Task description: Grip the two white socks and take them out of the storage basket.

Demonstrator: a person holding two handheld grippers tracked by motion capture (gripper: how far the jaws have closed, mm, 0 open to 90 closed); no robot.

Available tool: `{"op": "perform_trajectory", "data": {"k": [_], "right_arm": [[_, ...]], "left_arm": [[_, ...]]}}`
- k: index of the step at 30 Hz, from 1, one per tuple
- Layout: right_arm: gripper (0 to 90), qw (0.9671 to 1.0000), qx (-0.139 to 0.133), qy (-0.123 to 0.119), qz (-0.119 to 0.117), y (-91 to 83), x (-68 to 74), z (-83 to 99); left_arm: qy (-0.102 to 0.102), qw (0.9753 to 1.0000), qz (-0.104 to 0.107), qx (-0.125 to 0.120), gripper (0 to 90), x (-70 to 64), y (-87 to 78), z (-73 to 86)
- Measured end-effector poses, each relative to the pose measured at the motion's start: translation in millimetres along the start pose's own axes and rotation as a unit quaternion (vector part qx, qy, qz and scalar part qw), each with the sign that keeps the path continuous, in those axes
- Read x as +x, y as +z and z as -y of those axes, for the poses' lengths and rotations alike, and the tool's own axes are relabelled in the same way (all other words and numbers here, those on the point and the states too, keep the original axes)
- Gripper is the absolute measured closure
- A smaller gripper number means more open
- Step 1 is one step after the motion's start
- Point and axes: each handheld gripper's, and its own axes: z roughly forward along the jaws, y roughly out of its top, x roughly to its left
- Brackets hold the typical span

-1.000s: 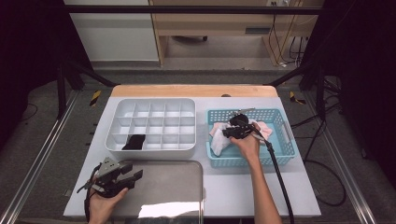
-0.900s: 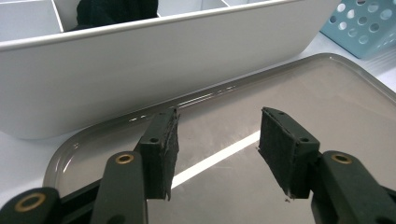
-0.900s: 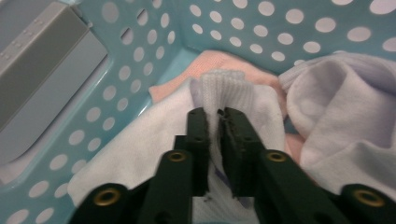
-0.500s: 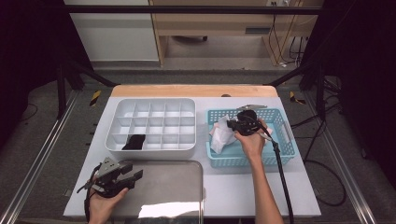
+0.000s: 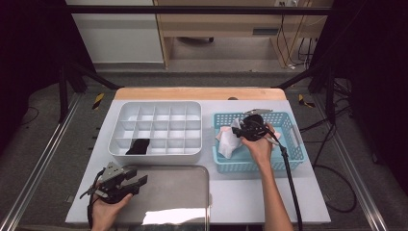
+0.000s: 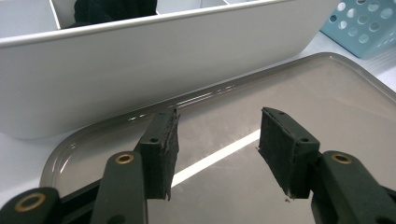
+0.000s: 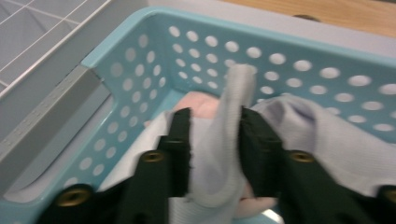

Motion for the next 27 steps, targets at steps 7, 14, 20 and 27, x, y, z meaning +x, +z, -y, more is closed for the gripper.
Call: {"op": "perform_trajectory", "data": {"k": [7, 14, 20, 27], "right_arm": [[39.1, 0.9993, 0.029, -0.009, -0.022, 9.4, 1.8, 4.6], [62.1, 0.9968, 0.052, -0.046, -0.038, 18.1, 7.5, 8.6], [82.8, 0.9964, 0.043, -0.050, -0.053, 11.7, 6.8, 6.3], [82.9, 0.9985, -0.012, -0.033, -0.042, -8.0, 3.1, -1.1]], "left_arm": [[0.004, 1.0000, 0.002, 0.002, 45.7, -1.7, 1.0, -0.2], [0.003, 1.0000, 0.002, 0.003, 45.6, -0.8, 1.2, 0.0], [0.003, 1.0000, 0.002, 0.004, 45.6, -0.8, 1.2, 0.0], [0.002, 1.0000, 0.003, 0.004, 45.6, -0.8, 1.1, 0.0]]}}
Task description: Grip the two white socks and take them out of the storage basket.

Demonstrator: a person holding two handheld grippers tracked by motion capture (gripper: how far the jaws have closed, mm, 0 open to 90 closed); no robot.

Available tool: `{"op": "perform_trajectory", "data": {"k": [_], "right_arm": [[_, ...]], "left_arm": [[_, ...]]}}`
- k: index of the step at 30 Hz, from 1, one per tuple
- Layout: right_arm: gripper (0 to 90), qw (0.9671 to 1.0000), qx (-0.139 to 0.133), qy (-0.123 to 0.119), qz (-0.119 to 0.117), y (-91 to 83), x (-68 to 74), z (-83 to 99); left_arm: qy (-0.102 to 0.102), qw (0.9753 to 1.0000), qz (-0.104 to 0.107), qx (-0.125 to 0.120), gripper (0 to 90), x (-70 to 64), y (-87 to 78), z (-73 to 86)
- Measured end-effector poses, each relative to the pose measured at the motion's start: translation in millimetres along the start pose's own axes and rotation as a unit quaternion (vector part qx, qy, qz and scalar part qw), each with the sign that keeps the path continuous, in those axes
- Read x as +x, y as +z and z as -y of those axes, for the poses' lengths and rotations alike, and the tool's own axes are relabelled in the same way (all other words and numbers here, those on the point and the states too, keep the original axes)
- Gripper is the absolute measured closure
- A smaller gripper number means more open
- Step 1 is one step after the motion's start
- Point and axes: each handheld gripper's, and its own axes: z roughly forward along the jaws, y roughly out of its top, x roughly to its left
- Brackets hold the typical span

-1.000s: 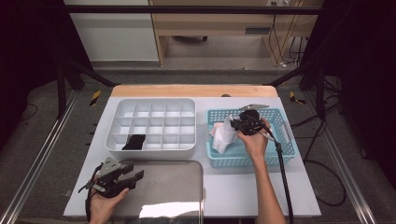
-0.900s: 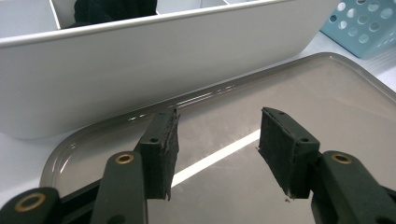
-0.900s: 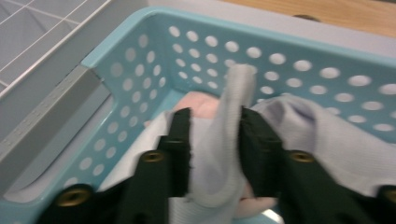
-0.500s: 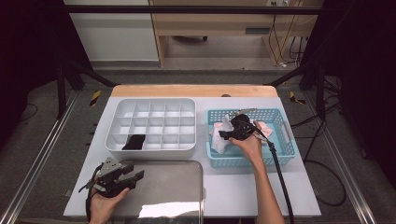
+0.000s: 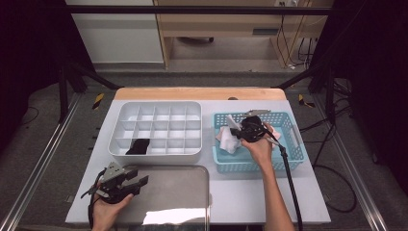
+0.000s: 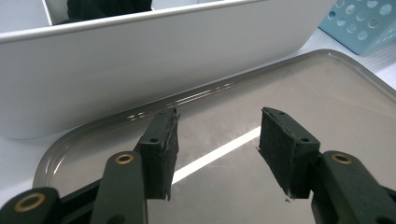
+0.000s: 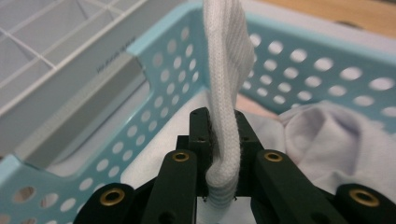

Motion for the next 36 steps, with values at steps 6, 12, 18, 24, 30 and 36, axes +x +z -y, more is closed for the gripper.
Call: {"op": "perform_trajectory", "data": {"k": [6, 12, 18, 24, 30, 36], "right_arm": [[82.9, 0.9988, -0.045, 0.018, 0.006, -26.9, -5.6, -6.5], [83.0, 0.9964, -0.079, 0.026, 0.018, -53.7, -7.1, -9.5], [82.9, 0.9937, -0.108, 0.021, 0.023, -77.5, -2.9, -8.7], [82.9, 0.9897, -0.142, 0.011, 0.018, -94.9, 7.9, -10.6], [83.0, 0.9869, -0.161, 0.004, 0.015, -113.8, 13.5, -10.4], [83.1, 0.9855, -0.169, -0.008, 0.006, -127.4, 20.6, -7.4]], "left_arm": [[0.000, 1.0000, 0.001, 0.001, 45.5, -0.3, 0.2, -0.3], [-0.001, 1.0000, 0.000, 0.001, 45.5, -0.7, 0.0, -0.4], [-0.002, 1.0000, 0.000, 0.002, 45.5, -1.4, 0.2, -0.6], [-0.005, 1.0000, 0.000, 0.000, 45.6, -1.5, -0.4, -0.8], [-0.008, 1.0000, -0.001, 0.000, 45.6, -1.8, 0.2, -1.2], [-0.013, 0.9999, -0.001, -0.001, 45.9, -0.8, -1.1, -1.3]]}}
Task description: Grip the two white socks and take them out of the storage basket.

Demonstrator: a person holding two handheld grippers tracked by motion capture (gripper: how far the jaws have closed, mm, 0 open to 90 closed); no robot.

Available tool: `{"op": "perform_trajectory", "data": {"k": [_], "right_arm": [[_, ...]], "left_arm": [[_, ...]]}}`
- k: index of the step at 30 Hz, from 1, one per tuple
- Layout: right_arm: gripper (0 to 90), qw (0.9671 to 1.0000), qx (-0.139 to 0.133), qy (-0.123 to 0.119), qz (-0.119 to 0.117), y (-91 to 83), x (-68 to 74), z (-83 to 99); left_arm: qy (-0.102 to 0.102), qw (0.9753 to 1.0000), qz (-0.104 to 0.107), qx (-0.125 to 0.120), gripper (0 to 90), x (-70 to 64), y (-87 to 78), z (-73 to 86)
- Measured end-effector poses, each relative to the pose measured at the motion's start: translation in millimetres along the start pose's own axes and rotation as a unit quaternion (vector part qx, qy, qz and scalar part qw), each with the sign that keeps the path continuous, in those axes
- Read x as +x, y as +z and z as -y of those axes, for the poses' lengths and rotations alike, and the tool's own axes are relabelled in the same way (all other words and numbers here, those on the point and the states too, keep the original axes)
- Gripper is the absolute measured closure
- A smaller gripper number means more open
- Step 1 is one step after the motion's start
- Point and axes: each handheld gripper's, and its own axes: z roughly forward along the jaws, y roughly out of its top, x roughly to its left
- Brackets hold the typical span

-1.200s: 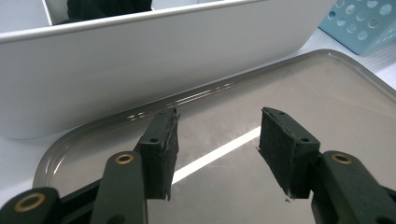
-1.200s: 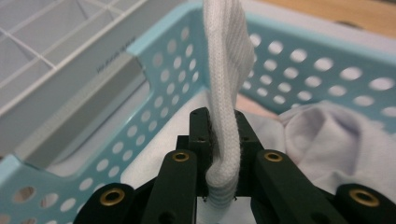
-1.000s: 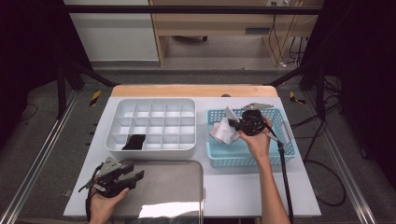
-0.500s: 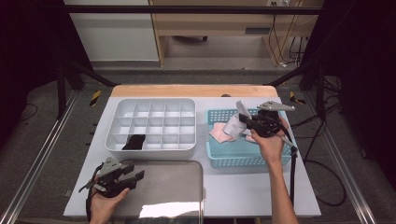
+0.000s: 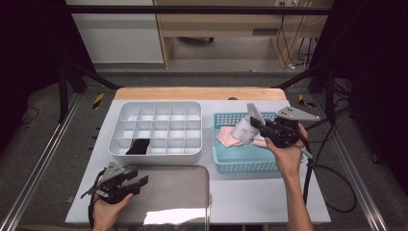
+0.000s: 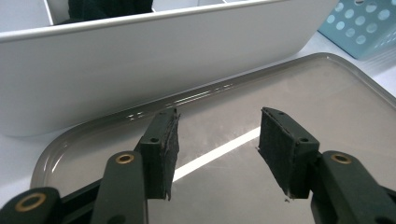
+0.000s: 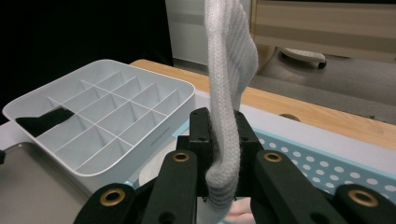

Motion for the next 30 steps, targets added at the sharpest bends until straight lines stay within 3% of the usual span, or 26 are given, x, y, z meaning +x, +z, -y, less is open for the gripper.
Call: {"op": "perform_trajectory", "data": {"k": [11, 22, 24, 30], "right_arm": [[83.1, 0.9988, -0.024, -0.018, -0.039, -33.9, 24.9, -0.9], [83.2, 0.9949, -0.038, -0.022, -0.090, -62.9, 48.8, 14.3], [83.1, 0.9939, -0.031, -0.022, -0.104, -68.0, 54.6, 20.8], [83.0, 0.9931, -0.005, -0.020, -0.115, -71.9, 62.9, 37.2]], "left_arm": [[-0.005, 1.0000, -0.001, -0.005, 45.1, 0.7, -2.9, -0.5], [-0.004, 1.0000, -0.003, -0.003, 45.1, 0.3, -2.6, -0.6], [-0.003, 1.0000, -0.002, -0.004, 45.1, -0.3, -2.3, -0.6], [-0.005, 1.0000, -0.002, -0.007, 44.8, 0.2, -3.8, -0.6]]}}
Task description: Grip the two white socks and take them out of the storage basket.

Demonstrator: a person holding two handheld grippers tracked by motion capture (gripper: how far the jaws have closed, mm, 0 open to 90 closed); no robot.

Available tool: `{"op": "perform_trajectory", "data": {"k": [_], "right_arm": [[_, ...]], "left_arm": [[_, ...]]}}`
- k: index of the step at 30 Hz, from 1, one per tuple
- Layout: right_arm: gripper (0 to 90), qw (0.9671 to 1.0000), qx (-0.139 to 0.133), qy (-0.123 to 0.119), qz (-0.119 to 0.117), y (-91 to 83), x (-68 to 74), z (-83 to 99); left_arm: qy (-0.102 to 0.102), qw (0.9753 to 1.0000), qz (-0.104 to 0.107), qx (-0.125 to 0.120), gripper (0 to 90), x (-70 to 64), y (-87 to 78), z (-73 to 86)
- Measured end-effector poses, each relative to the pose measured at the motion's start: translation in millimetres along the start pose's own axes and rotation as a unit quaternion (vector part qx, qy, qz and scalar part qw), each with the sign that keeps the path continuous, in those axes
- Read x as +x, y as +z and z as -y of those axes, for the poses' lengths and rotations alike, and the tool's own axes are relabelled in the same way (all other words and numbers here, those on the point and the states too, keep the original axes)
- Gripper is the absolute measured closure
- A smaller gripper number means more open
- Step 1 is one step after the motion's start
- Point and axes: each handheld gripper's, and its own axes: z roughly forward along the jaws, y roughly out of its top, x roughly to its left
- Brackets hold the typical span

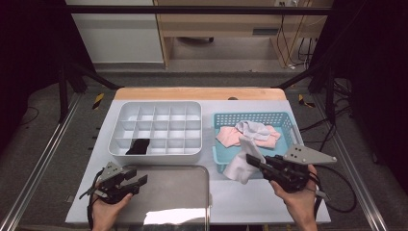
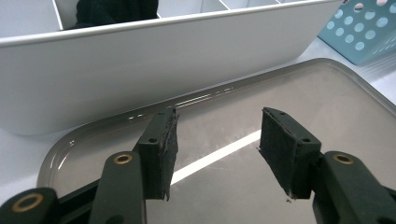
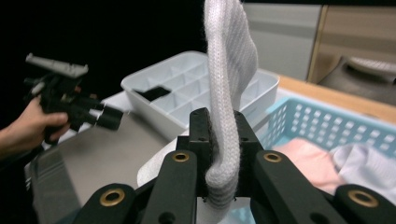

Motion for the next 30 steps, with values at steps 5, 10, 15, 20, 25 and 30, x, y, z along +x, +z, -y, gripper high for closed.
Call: {"op": "perform_trajectory", "data": {"k": [5, 10, 15, 20, 25, 30], "right_arm": [[83.1, 0.9990, 0.040, 0.016, -0.014, 5.6, 5.0, 29.4], [83.0, 0.9960, 0.077, 0.043, -0.016, 14.1, 1.0, 57.8], [82.9, 0.9916, 0.111, 0.066, -0.006, 24.9, -7.4, 82.1], [82.4, 0.9845, 0.153, 0.081, 0.023, 37.2, -16.7, 107.3], [79.4, 0.9811, 0.172, 0.070, 0.056, 41.0, -20.8, 120.5], [66.6, 0.9777, 0.183, 0.053, 0.088, 45.2, -22.2, 125.9]], "left_arm": [[0.001, 1.0000, 0.001, -0.001, 44.8, -1.2, -0.5, -0.1], [-0.002, 1.0000, 0.001, -0.005, 44.7, 0.7, -3.1, -0.3], [0.001, 1.0000, -0.001, -0.006, 44.7, 0.9, -4.0, -0.1], [0.007, 0.9999, -0.009, -0.005, 45.1, 0.6, -3.5, 0.3], [0.006, 0.9999, -0.009, -0.003, 45.3, 0.4, -2.9, 0.9], [0.005, 0.9999, -0.008, -0.003, 44.9, 0.5, -2.8, 1.1]]}}
